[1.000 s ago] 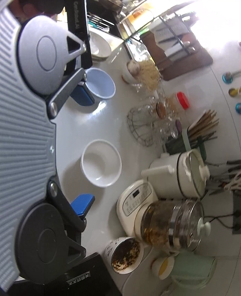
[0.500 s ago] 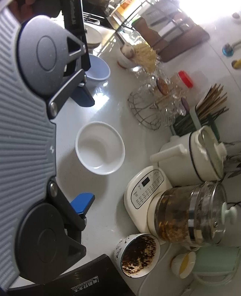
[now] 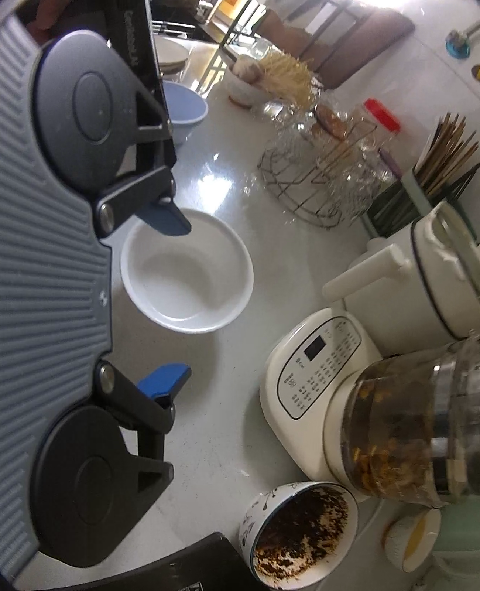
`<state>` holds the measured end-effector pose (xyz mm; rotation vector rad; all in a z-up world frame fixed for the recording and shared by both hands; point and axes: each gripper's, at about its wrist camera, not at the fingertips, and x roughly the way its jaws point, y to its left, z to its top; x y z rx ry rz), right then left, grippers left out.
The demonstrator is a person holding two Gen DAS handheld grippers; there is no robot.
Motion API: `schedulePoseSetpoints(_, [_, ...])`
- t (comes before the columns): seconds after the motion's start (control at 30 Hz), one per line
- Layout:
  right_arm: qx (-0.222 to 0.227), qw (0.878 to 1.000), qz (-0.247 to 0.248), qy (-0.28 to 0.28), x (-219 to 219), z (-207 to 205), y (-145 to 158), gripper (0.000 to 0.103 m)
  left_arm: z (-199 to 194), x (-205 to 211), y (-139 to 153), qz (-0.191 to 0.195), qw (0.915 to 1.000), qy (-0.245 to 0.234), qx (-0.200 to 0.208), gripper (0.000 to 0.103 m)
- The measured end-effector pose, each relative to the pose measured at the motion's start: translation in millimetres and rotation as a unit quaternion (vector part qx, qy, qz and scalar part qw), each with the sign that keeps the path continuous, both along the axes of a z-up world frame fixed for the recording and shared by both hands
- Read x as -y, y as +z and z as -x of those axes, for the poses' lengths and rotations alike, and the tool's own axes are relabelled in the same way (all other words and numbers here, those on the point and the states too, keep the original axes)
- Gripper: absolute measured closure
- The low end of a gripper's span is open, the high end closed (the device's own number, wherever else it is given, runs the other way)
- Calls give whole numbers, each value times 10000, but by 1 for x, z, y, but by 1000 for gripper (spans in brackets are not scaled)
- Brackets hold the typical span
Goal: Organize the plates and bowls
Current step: 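Close both grippers together on the white bowl rim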
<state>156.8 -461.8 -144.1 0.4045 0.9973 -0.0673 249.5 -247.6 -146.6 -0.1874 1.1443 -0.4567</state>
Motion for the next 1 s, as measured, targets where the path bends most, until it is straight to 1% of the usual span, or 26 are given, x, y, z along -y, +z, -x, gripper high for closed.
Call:
schedulePoseSetpoints(0.07, [-76, 10000, -32, -20, 1, -6, -6, 29, -7, 4, -6, 11, 9999, -42, -101, 37])
schedulePoseSetpoints(0.13, [-169, 9998, -49, -54, 3, -11, -12, 34, -14, 6, -12, 35, 9997, -23, -233, 47])
schedulePoseSetpoints(0.17, [-208, 9997, -56, -66, 3, -14, -15, 35, -18, 7, -15, 53, 9996, -12, -281, 49])
schedulePoseSetpoints(0.23, [-264, 9996, -57, -89, 4, -19, -19, 38, -22, 9, -20, 54, 9993, 5, -364, 57])
schedulePoseSetpoints(0.27, [-301, 9995, -56, -96, 4, -21, -22, 39, -25, 10, -23, 50, 9992, 11, -408, 58])
schedulePoseSetpoints(0.33, [-363, 9992, -81, -151, 6, -25, -24, 45, -30, 13, -26, 10, 9988, 9, -496, 60])
schedulePoseSetpoints(0.47, [-433, 9988, -40, -211, 10, -31, -29, 49, -37, 17, -30, -33, 9982, -86, -588, 62])
schedulePoseSetpoints(0.5, [-475, 9986, -63, -231, 11, -33, -31, 53, -39, 18, -31, -24, 9980, -104, -621, 63])
schedulePoseSetpoints(0.6, [-542, 9982, -107, -225, 13, -37, -35, 57, -43, 24, -35, -23, 9974, -199, -699, 70])
schedulePoseSetpoints(0.63, [-550, 9982, -154, -204, 14, -37, -36, 61, -44, 26, -37, -43, 9971, -224, -720, 72])
schedulePoseSetpoints(0.7, [-618, 9975, -219, -276, 17, -37, -38, 66, -45, 29, -40, -45, 9968, -233, -765, 75])
schedulePoseSetpoints(0.77, [-646, 9971, -232, -322, 18, -37, -39, 68, -46, 30, -43, -72, 9966, -247, -787, 79])
schedulePoseSetpoints(0.83, [-679, 9966, -292, -371, 20, -36, -40, 73, -47, 31, -46, -76, 9964, -249, -811, 87])
schedulePoseSetpoints(0.9, [-715, 9959, -369, -413, 21, -35, -42, 78, -48, 31, -47, -52, 9962, -263, -826, 91])
schedulePoseSetpoints(0.97, [-759, 9954, -405, -413, 20, -34, -43, 82, -49, 32, -48, -63, 9962, -264, -822, 91])
schedulePoseSetpoints(1.0, [-781, 9950, -443, -426, 20, -33, -44, 86, -48, 31, -48, -56, 9962, -257, -825, 91])
